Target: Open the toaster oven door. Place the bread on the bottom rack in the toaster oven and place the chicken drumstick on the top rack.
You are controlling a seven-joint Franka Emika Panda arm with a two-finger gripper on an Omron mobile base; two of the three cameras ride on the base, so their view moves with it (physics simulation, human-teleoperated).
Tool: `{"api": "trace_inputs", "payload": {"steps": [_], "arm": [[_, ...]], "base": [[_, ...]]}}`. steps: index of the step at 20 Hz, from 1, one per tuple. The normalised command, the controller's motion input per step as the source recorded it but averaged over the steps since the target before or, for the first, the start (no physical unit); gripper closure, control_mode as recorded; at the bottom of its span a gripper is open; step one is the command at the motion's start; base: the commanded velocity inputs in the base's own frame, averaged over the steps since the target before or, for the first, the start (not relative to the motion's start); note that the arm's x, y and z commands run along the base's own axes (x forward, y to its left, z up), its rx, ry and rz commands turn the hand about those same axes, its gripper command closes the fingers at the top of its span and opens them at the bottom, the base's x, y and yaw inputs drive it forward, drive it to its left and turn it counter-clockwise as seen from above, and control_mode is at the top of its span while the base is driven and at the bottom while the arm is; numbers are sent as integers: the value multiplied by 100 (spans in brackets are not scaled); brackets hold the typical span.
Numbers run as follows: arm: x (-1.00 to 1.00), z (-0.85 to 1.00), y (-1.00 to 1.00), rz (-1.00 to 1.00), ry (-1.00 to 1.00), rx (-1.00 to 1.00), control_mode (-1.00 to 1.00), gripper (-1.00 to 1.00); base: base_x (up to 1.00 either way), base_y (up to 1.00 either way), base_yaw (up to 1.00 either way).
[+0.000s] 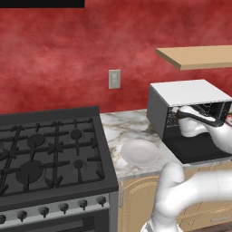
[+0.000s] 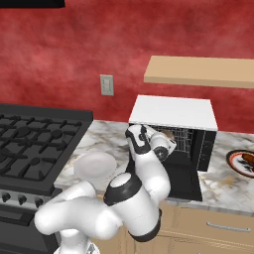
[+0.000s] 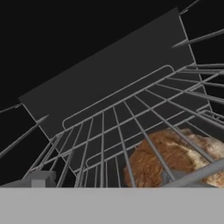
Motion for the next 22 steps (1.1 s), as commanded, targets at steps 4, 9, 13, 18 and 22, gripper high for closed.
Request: {"api": "trace_inputs", "payload": {"steps": [4,9,13,18,22], "arm": [[-3,-9,-22,0,8,-1,-100,-100],[-1,-8,-14,0,6,-1,-100,-100],[-2,-11,-12,0,0,0,-100,-100],[-2,-14,-4,0,0,0,-100,100],[-7,-12,-11,0,0,0,-100,100]], "base": [[0,0,0],[0,0,0],[0,0,0],[0,0,0],[0,0,0]]}}
